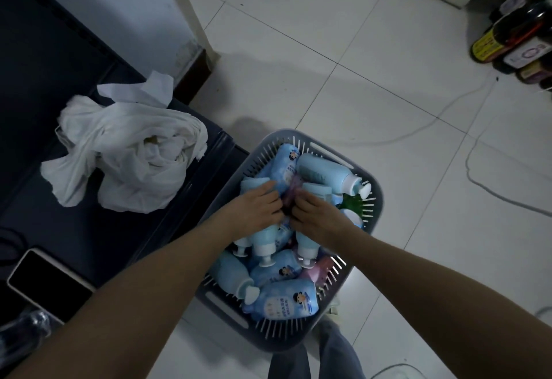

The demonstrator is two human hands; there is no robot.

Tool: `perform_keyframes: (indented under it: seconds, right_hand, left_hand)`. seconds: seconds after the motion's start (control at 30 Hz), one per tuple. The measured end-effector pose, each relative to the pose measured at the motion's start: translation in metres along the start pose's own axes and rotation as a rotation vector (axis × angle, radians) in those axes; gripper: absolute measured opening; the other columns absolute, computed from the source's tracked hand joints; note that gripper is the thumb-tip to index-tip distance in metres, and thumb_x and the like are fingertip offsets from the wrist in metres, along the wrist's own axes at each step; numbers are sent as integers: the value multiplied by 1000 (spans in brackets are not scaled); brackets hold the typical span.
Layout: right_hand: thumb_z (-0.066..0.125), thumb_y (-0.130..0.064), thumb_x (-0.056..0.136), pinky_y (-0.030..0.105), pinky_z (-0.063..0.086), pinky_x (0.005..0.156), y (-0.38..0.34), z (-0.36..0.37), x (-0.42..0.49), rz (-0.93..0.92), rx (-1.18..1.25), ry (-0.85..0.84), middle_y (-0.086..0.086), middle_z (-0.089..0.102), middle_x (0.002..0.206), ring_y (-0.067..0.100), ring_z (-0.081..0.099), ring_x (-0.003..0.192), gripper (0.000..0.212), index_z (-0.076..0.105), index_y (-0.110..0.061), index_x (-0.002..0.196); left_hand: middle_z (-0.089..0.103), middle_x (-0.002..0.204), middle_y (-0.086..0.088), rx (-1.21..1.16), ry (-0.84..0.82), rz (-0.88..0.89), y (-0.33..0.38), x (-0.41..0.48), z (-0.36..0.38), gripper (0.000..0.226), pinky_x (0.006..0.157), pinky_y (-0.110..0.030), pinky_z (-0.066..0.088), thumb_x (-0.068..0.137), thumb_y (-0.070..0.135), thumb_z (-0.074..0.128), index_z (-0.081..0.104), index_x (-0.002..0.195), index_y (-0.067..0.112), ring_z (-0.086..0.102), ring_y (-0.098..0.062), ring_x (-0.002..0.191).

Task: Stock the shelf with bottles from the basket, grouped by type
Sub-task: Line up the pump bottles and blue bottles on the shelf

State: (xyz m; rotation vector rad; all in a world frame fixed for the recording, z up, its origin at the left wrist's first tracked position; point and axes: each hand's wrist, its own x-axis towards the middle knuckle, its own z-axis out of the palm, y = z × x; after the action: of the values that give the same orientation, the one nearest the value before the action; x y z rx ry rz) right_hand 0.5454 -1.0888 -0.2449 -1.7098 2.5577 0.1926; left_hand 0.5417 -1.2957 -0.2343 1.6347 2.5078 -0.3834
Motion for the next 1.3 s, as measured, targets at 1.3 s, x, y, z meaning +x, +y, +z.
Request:
perform_keyframes:
  seconds: [1.3]
  right_hand:
    - [83, -6, 56, 20, 53, 66, -222, -545, 96, -111, 1549, 218, -1, 70, 95, 3, 65, 78, 61, 58, -26, 108]
  left_hand:
    - [65, 86, -5, -980, 1785, -1949, 216, -377, -483, 51, 58, -22, 50, 53, 4, 82, 57, 96, 17, 60, -16, 76]
